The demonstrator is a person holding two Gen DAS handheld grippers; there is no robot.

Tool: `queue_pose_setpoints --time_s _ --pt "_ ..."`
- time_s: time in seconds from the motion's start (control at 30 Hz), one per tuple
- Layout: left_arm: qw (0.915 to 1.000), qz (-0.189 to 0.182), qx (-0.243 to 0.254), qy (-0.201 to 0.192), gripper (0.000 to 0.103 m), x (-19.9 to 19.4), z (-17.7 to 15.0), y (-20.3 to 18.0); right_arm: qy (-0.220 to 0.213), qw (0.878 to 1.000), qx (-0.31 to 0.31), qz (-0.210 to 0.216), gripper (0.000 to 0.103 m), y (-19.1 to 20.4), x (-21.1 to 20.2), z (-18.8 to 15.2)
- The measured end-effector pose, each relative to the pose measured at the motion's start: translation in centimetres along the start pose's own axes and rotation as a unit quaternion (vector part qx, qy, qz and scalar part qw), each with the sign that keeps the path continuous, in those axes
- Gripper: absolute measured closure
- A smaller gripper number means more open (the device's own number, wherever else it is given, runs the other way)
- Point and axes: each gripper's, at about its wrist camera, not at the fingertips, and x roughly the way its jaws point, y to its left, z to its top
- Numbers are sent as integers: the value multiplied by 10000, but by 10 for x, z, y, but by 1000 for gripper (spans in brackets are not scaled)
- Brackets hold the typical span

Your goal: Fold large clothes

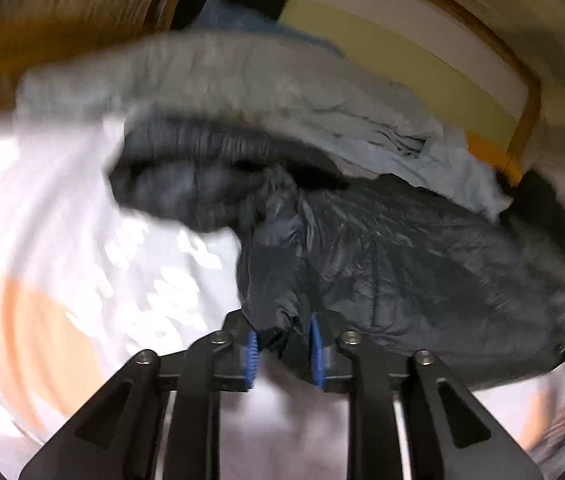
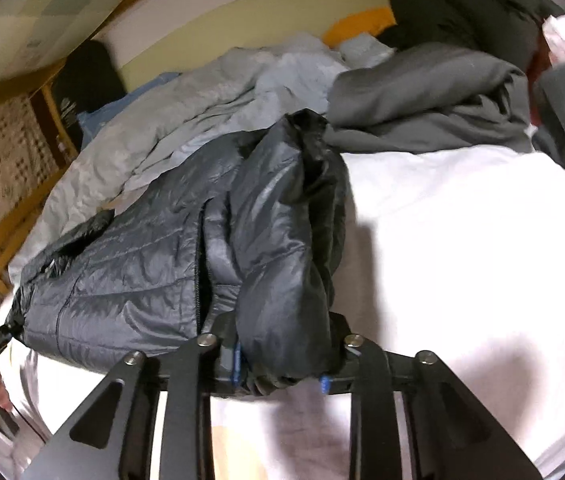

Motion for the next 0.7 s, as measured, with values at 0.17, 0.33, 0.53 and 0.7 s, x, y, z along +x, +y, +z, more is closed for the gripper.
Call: queue_pose_setpoints --time_s 0.17,0.33,0.53,0.7 --pt "9874 540 1225 -844 49 -25 -5 -41 -290 9994 -167 -106 63 3 -11 2" --pt "9751 157 1790 -1302 41 -44 -7 -79 -568 9977 -321 -201 52 7 -25 5" --pt "9742 -474 1877 -1159 37 -40 2 -114 -1104 9935 -272 -26 34 1 -52 19" --pt "9713 -859 1977 -1007 37 -22 14 -152 -1164 9927 -303 110 31 -3 -55 53"
